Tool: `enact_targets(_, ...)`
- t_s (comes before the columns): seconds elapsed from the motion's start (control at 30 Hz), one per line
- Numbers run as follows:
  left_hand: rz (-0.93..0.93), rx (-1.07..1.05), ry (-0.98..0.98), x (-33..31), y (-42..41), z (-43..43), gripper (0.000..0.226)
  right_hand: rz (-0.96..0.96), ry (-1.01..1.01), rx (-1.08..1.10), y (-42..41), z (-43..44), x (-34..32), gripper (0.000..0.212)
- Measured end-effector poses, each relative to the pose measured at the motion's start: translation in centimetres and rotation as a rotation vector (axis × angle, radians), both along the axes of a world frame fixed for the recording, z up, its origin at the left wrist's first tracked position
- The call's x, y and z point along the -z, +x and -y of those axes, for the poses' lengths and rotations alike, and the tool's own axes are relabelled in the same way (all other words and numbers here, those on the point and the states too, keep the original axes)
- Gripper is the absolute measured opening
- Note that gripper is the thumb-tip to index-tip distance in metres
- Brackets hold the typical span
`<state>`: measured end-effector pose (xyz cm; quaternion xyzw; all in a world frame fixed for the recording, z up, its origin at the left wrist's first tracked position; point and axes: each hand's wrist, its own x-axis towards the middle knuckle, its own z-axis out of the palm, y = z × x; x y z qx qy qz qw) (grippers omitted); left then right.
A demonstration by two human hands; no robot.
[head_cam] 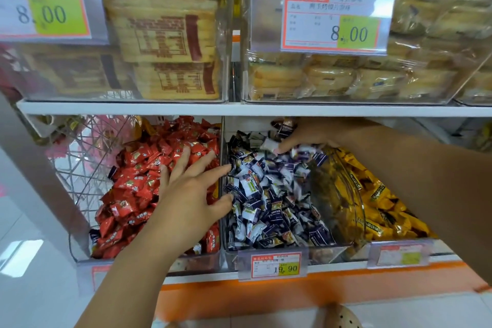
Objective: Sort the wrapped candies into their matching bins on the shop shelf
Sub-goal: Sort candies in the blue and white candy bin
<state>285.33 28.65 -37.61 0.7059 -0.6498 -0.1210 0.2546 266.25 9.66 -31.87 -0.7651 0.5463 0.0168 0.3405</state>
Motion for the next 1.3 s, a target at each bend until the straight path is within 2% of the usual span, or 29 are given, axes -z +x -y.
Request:
enact_targets(0.1, 0.014, 0.006, 0.007, -0.1, 0.1, -0.1, 0.053, 0.059, 0.041, -0.067, -0.4, 0.0, -0.2, 0.069)
enact_targets(0.2, 0.02, 0.0, 0.001, -0.1, 0.3, -0.1, 0.053, -0.139, -0.109, -0.276, 0.6, -1.3, -0.3, 0.053)
enact_targets(0.27, 0.035, -0.006, 0.002, -0.1, 0.5, -0.2, 0.054, -0.177, -0.184, -0.404, 2.3, -3.5, 1.0, 0.048)
enact_targets(0.33, 0.036, -0.009, -0.001, 0.1, 0.6, -0.3, 0.055, -0.2, -0.258, -0.574, 4.1, -6.4, 3.7, 0.057)
enact_targets(0.4, 0.027, -0.01, -0.015, 0.2, 0.6, -0.5, 0.057, -0.303, -0.34, -0.678, 4.7, -8.1, 6.3, 0.072)
enact_targets(0.53, 0.014, -0.005, 0.005, 0.1, 0.8, -0.6, 0.05, -0.5, -0.375, -0.598, 1.6, -6.0, 6.8, 0.073)
enact_targets(0.63, 0.009, 0.002, 0.007, 0.1, 0.8, -0.7, 0.052, -0.592, -0.23, -0.54, -0.2, -4.9, 4.5, 0.073)
enact_targets(0.77, 0.005, 0.026, 0.02, 0.0, 1.1, -0.9, 0.057, -0.62, -0.098, -0.479, -0.8, -5.9, 1.7, 0.088)
enact_targets(0.87, -0.032, 0.046, 0.02, -0.2, 1.3, -1.2, 0.055, -0.516, 0.033, -0.379, -0.1, -7.8, 3.4, 0.098)
enact_targets(1.0, -0.115, 0.02, -0.009, -0.8, 2.0, -1.9, 0.059, -0.167, -0.065, -0.312, 0.5, -9.4, 6.6, 0.089)
enact_targets(1.07, -0.109, -0.041, -0.051, -1.2, 3.1, -2.5, 0.063, -0.104, -0.049, -0.258, -0.2, -9.8, 5.8, 0.087)
enact_targets(1.17, -0.058, -0.166, -0.077, -1.6, 5.3, -4.1, 0.066, -0.203, -0.204, -0.226, -1.0, -10.9, 3.2, 0.063)
enact_targets(1.2, -0.034, -0.207, -0.085, -1.6, 6.0, -4.7, 0.066, -0.13, -0.304, -0.19, -0.6, -11.5, 2.4, 0.05)
enact_targets(1.3, 0.089, -0.287, -0.109, -1.0, 7.4, -6.6, 0.064, 0.249, -0.562, -0.134, 2.0, -14.0, 0.9, 0.02)
